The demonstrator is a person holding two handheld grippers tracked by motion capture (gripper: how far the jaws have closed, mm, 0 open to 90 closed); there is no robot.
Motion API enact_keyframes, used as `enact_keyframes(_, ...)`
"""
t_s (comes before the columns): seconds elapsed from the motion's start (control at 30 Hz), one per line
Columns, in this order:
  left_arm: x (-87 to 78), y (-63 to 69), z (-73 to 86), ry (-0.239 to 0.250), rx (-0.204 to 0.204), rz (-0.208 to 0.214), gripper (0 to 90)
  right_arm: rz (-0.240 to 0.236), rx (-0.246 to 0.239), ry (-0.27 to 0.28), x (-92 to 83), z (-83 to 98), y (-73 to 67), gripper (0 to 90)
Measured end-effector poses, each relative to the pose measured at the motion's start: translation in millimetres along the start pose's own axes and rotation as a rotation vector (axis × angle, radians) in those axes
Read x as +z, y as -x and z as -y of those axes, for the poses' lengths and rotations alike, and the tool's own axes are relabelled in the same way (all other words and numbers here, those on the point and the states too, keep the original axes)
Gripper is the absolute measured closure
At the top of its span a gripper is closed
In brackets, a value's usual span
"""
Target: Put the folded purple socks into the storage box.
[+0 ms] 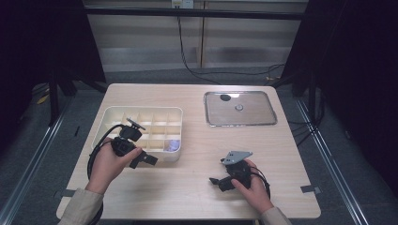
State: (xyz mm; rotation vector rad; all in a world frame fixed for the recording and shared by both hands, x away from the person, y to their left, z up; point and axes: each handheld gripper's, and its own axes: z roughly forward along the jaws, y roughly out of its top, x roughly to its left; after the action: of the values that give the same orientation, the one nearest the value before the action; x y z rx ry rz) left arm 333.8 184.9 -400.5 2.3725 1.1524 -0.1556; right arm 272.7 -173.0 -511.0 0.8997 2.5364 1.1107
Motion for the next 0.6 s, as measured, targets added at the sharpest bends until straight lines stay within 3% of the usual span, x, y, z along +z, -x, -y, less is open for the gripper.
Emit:
enact_keyframes(0.23,7.5,-0.2,11.8,0.021,0.0,0.02,23.6,0.0,0.0,0.0,0.0,0.0,0.0,14.4)
enact_keyframes(0.53,20.6,-6.3,26.0,0.012,-0.011,0.029,23.4,0.0,0.0,0.0,0.0,0.0,0.0,14.4)
enact_keyframes(0.6,23.4,-8.2,29.2,0.003,0.004,0.036,23.4,0.0,0.0,0.0,0.0,0.0,0.0,14.4)
